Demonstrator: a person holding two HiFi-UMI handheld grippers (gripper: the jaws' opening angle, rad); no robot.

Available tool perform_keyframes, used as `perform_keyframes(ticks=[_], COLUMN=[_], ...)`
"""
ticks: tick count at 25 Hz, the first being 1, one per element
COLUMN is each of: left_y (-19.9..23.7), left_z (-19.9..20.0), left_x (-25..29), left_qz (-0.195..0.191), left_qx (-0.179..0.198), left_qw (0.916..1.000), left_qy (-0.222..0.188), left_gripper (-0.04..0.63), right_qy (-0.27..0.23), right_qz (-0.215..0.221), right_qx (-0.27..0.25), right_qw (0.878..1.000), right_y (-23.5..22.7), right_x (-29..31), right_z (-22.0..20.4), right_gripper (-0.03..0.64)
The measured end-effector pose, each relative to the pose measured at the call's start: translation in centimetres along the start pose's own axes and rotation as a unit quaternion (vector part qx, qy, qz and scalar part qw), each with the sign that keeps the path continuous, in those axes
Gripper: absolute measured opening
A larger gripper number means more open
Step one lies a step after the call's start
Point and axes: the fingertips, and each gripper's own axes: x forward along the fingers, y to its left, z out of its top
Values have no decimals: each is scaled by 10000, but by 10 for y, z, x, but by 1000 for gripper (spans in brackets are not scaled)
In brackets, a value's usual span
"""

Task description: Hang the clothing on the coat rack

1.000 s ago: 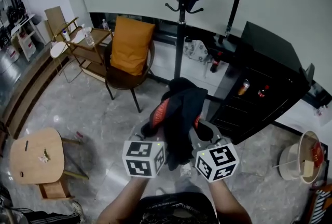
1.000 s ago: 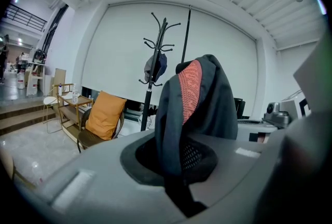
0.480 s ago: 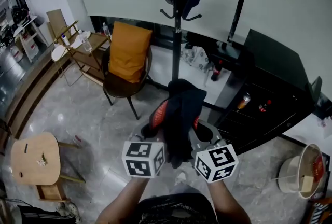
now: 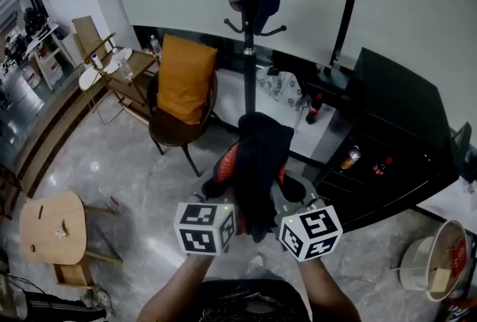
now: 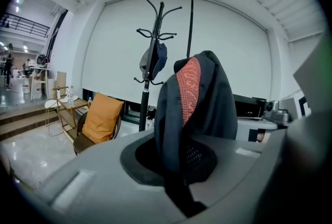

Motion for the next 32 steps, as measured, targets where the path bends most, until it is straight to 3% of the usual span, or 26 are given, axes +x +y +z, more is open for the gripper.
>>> perform_keyframes(ticks=[12, 32], left_y=[-4, 52], left_z=[16, 51], left_x=[37, 117], left_qz=[150, 134], left_qx=[-34, -157], left_qw=[9999, 9996], left_qy=[-39, -194], left_gripper=[18, 18], right_qy=[-52, -68], right_qz=[180, 166], right_qx=[-49, -282], right_qw=[9998, 9994], right_y=[-33, -70], right_x=[20, 110], right_z=[13, 34], right_gripper=[18, 17])
